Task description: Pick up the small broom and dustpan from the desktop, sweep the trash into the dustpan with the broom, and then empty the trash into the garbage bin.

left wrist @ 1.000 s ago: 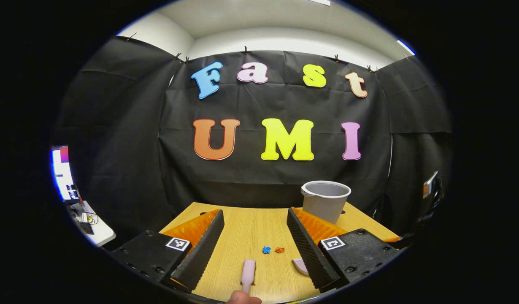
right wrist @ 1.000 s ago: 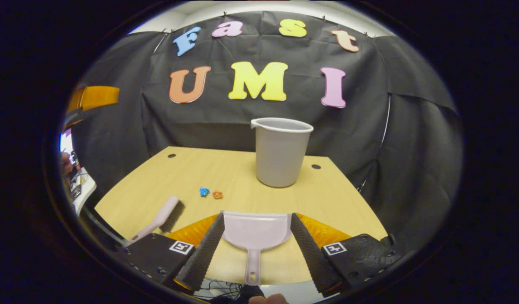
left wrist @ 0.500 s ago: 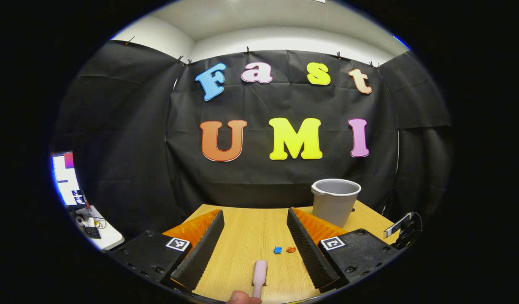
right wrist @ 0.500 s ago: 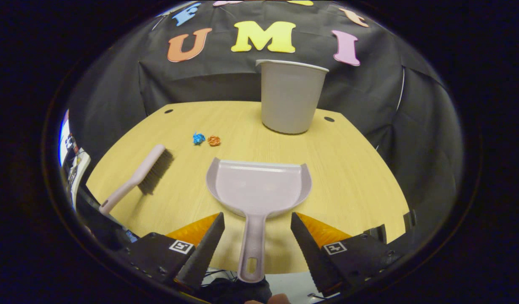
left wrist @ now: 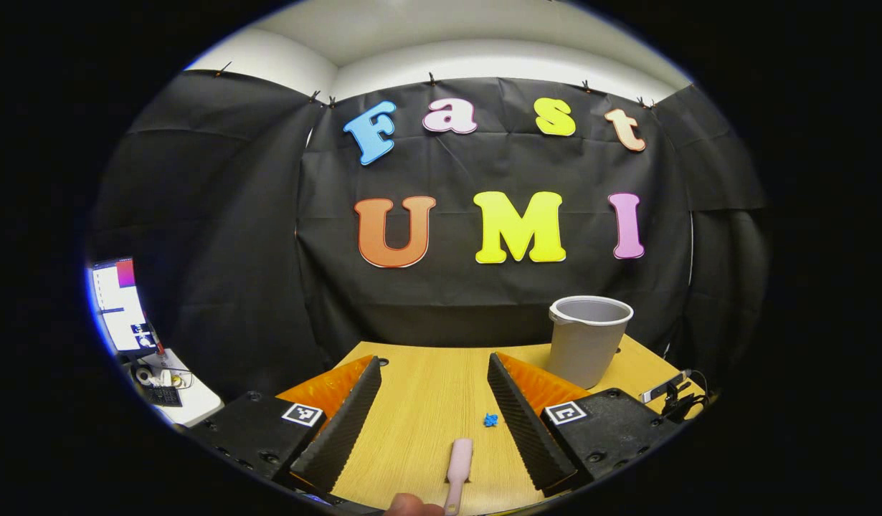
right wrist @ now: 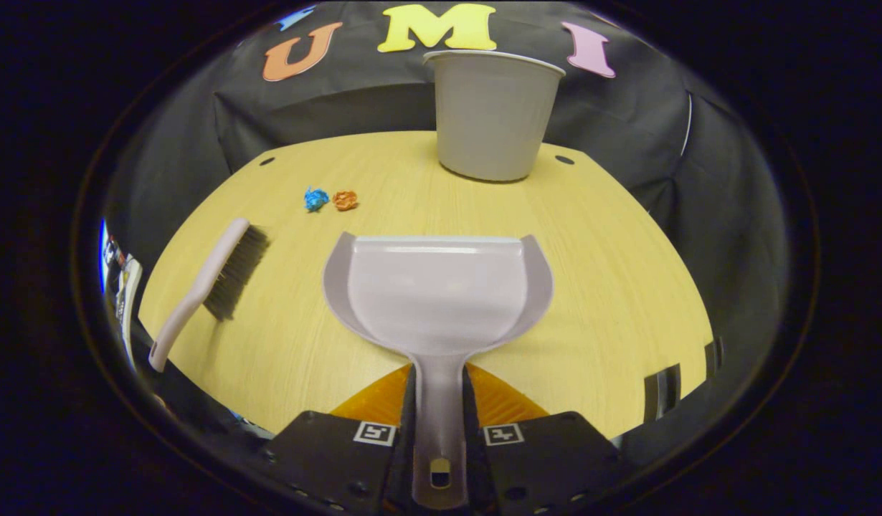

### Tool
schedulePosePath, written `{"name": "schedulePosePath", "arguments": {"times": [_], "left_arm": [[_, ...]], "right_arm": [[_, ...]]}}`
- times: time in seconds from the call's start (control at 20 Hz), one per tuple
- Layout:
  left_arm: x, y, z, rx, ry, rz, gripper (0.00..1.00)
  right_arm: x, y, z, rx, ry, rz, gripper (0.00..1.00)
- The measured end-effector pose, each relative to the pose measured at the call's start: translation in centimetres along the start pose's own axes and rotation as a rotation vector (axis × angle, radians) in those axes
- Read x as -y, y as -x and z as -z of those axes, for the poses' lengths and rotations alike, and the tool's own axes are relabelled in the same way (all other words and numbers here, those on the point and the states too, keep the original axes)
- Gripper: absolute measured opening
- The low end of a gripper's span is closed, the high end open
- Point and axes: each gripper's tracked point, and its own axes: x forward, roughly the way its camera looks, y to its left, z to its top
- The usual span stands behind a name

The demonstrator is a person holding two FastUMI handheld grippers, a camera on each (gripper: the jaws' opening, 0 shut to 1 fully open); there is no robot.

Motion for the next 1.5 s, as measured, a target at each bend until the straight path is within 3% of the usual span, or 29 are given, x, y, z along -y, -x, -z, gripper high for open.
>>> {"name": "schedulePosePath", "arguments": {"times": [0.2, 0.45, 0.6, 0.65, 0.9, 1.3, 1.5], "left_arm": [[0.5, 0.1, 5.8, -0.146, 0.011, 0.052, 0.96], [1.2, 1.0, 14.0, -0.359, -0.016, 0.119, 0.97], [2.3, 2.0, 19.9, -0.54, 0.068, 0.173, 0.98], [2.6, 2.3, 21.5, -0.599, 0.088, 0.183, 0.97], [3.0, 2.4, 28.5, -0.804, 0.089, 0.209, 0.98], [2.7, 0.7, 32.0, -0.929, 0.087, 0.192, 0.98], [2.5, 0.3, 33.2, -0.981, 0.059, 0.192, 0.89]], "right_arm": [[0.0, 0.1, -0.1, -0.019, -0.024, -0.008, 0.23], [0.1, 0.0, 0.0, -0.029, -0.027, -0.01, 0.28], [0.1, 0.0, 0.0, -0.038, -0.022, -0.011, 0.22], [0.1, -0.1, 0.0, -0.042, -0.021, -0.012, 0.25], [0.3, 0.0, 0.1, -0.053, -0.011, -0.009, 0.25], [0.3, -0.1, -0.1, -0.072, -0.01, -0.001, 0.25], [0.5, -0.3, -0.2, -0.081, 0.004, 0.001, 0.25]]}}
